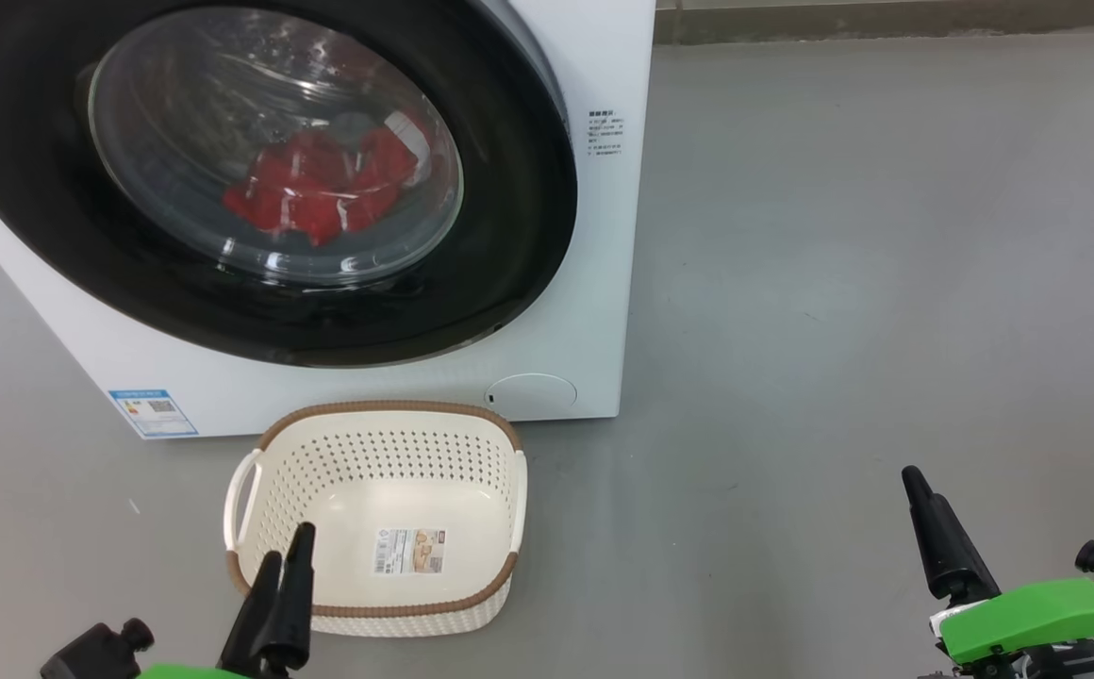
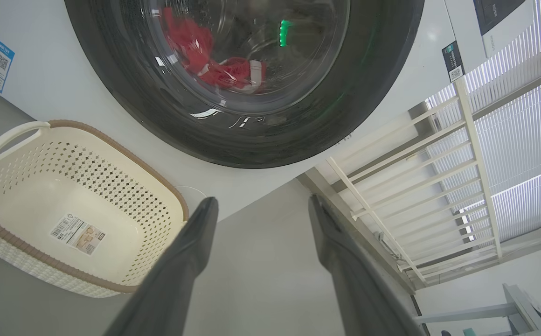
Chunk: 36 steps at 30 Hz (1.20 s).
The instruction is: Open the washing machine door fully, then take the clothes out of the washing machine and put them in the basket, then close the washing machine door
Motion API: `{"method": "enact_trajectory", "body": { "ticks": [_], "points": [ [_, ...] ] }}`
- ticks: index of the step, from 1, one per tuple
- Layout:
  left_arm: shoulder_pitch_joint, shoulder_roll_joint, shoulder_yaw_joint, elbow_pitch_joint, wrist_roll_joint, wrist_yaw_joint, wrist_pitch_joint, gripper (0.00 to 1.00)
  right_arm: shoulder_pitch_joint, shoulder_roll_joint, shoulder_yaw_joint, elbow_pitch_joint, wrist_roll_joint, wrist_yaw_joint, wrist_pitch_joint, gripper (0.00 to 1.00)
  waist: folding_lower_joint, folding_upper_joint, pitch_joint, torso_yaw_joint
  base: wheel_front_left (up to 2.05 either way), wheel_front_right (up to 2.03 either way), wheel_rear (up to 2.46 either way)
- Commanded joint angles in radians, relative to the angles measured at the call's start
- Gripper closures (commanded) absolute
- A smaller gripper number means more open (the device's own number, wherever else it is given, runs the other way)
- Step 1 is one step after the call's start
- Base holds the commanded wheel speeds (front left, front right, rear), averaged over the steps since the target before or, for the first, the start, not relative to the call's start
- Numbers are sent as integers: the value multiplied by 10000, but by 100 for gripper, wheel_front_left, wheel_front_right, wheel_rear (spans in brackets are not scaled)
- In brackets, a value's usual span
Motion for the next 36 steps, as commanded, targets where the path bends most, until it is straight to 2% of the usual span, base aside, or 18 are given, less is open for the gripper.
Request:
{"method": "enact_trajectory", "body": {
  "ticks": [1,36],
  "points": [
    [-32,179,67,-371,424,72,-155,0,-92,-212,155,-336,-322,2,-127,0,0,0,6,5,0,0,0],
    [131,353,-364,-1051,4600,373,-1160,0,277,-461,451,-804,-3733,4,-1125,0,-1,0,84,92,0,0,0]
  ]
}}
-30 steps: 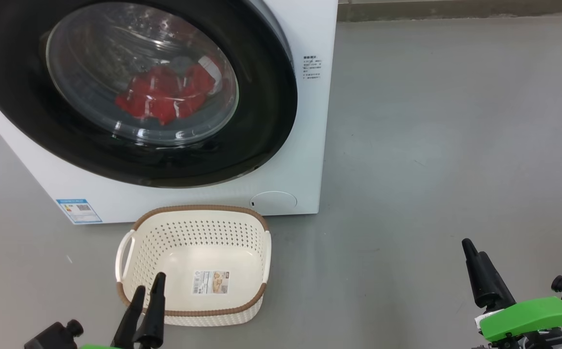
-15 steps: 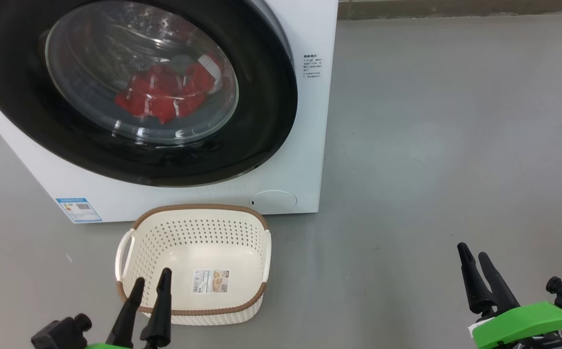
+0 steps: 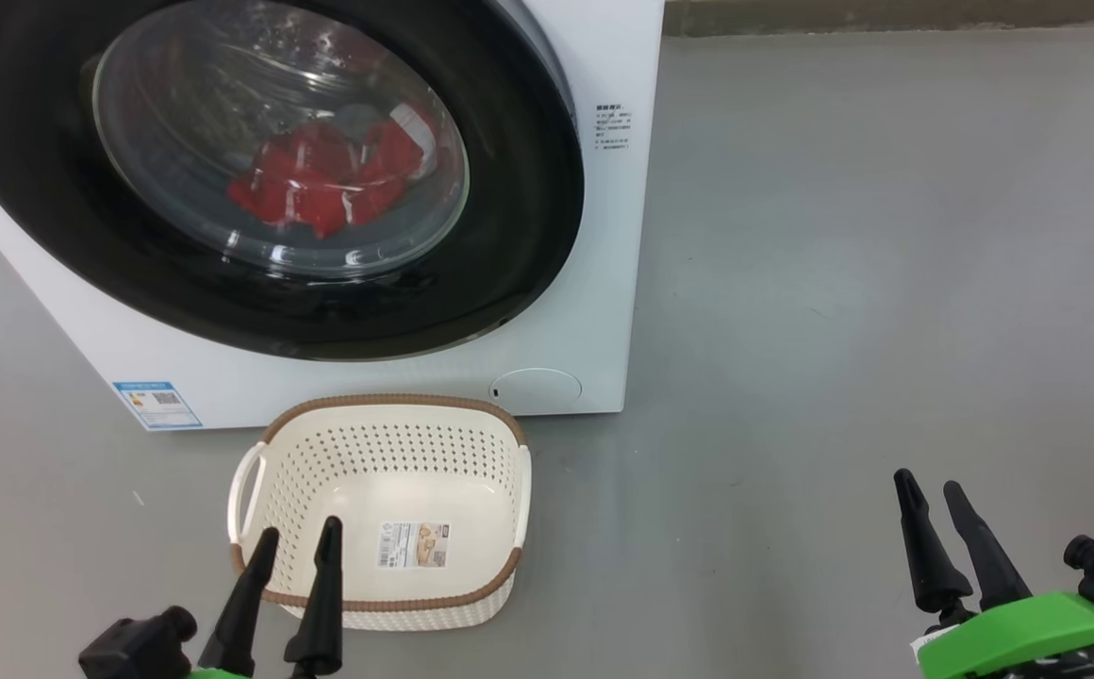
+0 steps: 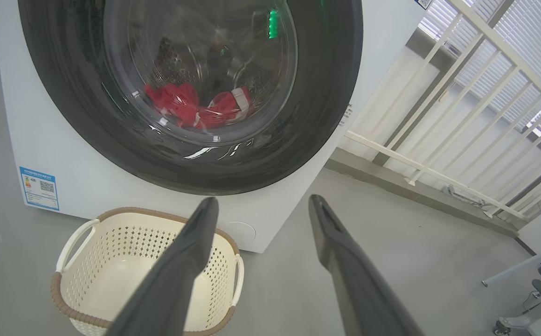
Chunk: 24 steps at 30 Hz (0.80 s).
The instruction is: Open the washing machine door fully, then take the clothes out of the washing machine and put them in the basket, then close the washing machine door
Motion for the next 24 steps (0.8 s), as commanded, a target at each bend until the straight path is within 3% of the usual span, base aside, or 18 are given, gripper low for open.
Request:
{"method": "enact_trajectory", "body": {
  "ticks": [1,24],
  "points": [
    [-34,145,167,-354,442,81,-183,0,43,-187,146,-337,-398,4,-158,0,-1,0,-21,13,0,0,0],
    [202,103,196,-553,3062,176,-834,0,534,-200,45,-758,-2558,5,-805,0,-1,0,-20,81,0,0,0]
  ]
}}
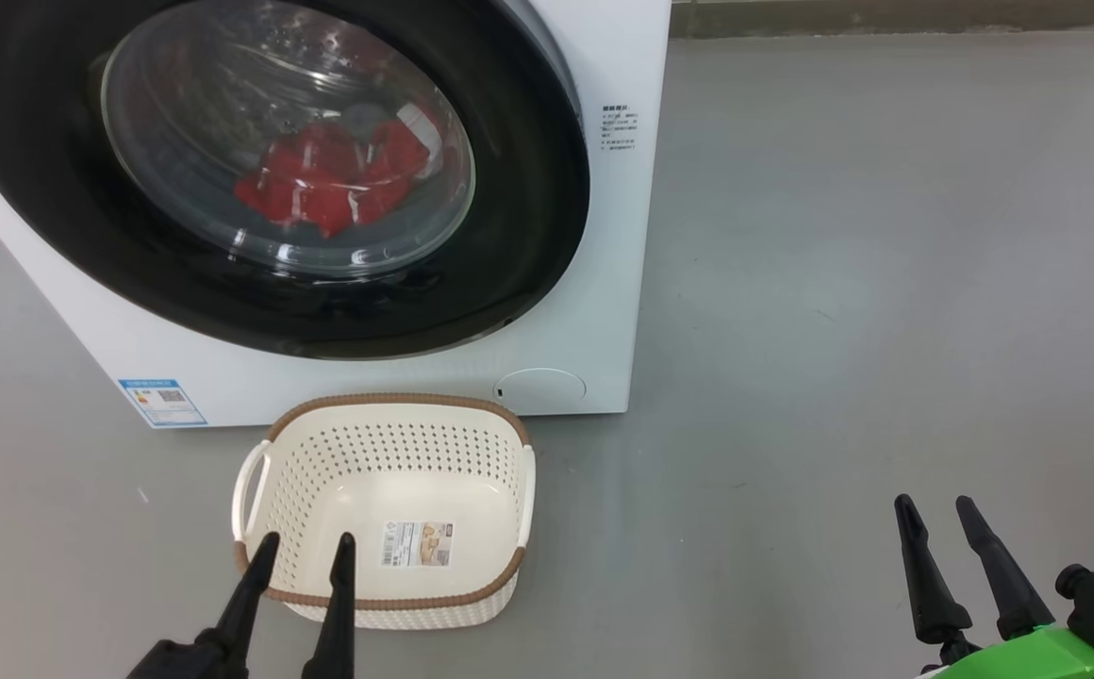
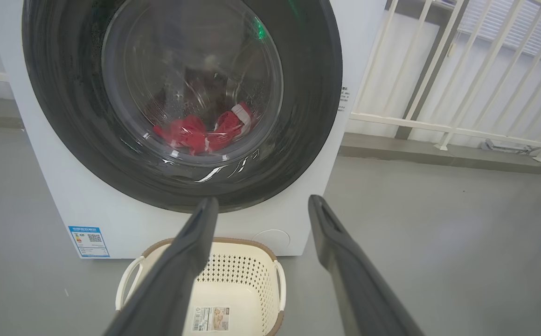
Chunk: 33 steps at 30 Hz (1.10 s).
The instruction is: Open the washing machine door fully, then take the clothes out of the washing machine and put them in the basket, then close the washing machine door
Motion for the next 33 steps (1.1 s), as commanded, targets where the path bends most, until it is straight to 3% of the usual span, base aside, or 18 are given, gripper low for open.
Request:
{"method": "enact_trajectory", "body": {
  "ticks": [1,16,33],
  "points": [
    [-178,101,255,-348,333,89,-166,0,-126,-188,111,-323,-306,5,-171,0,-1,0,15,8,0,0,0],
    [-108,55,480,-350,1935,96,-608,0,89,-151,-123,-535,-1760,6,-610,0,-1,0,85,-66,0,0,0],
    [-169,18,677,-12,1727,25,-615,0,156,-53,-333,-508,-1781,6,-617,0,-1,0,104,-127,0,0,0]
  ]
}}
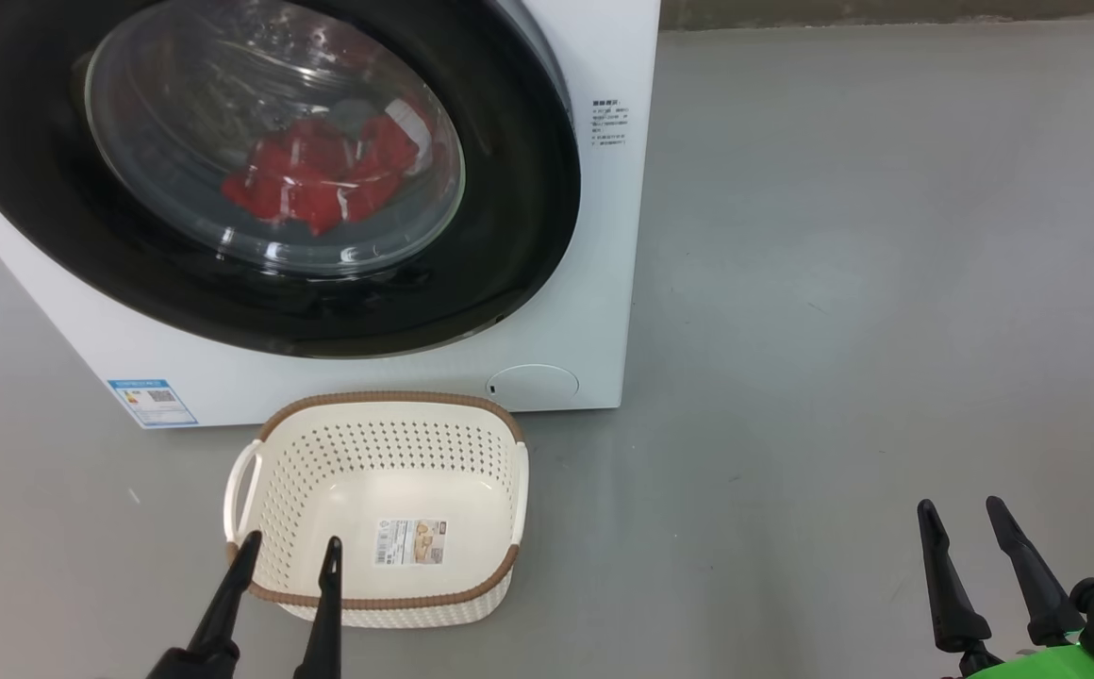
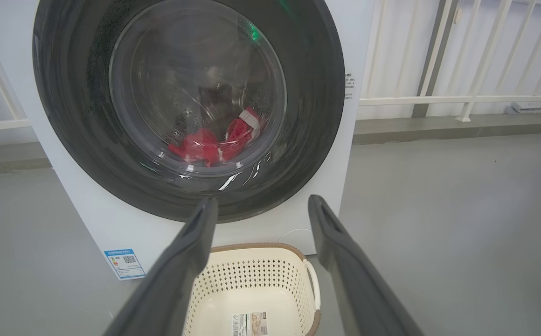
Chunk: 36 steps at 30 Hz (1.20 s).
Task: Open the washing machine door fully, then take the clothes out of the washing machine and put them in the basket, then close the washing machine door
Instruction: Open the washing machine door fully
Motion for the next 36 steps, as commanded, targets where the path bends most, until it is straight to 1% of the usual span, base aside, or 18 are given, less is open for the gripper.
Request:
{"method": "enact_trajectory", "body": {
  "ticks": [1,13,14,15,16,17,18,21,26,28,36],
  "points": [
    [-175,29,337,-211,-92,-16,-120,0,-161,-116,210,-256,-84,4,-118,0,-1,0,-2,-2,0,0,0],
    [-213,25,244,-230,-191,14,-120,0,-300,-130,317,-367,-76,4,-118,0,-1,0,4,-23,0,0,0],
    [-216,25,227,-237,-199,21,-120,0,-340,-125,353,-393,-17,4,-118,2,-1,0,10,-24,0,0,0],
    [-220,25,211,-241,-207,26,-120,0,-385,-127,407,-417,36,4,-118,52,-1,0,16,-25,0,0,0],
    [-224,25,195,-243,-216,28,-120,0,-442,-139,479,-442,91,4,-118,69,-1,0,26,-24,0,0,0],
    [-228,25,174,-247,-222,32,-120,0,-517,-148,550,-477,167,4,-118,91,-1,0,40,-25,0,0,0],
    [-233,25,150,-255,-226,37,-120,0,-605,-155,630,-510,266,4,-118,100,-1,0,54,-26,0,0,0],
    [-262,25,78,-270,-236,47,-120,0,-984,-194,930,-645,592,4,-118,100,-1,0,112,-27,0,0,0],
    [-356,25,-24,-316,-235,37,-120,0,-2041,-160,1388,-796,1737,4,-118,100,-1,0,293,-26,0,0,0],
    [-423,25,-78,-337,-218,18,-120,0,-2585,-172,1531,-759,2096,4,-118,100,-1,0,401,7,0,0,0],
    [-857,24,-340,-340,-172,-83,-120,0,-5086,-397,2013,-408,2889,4,-118,100,-1,0,970,316,0,0,0]
  ]
}}
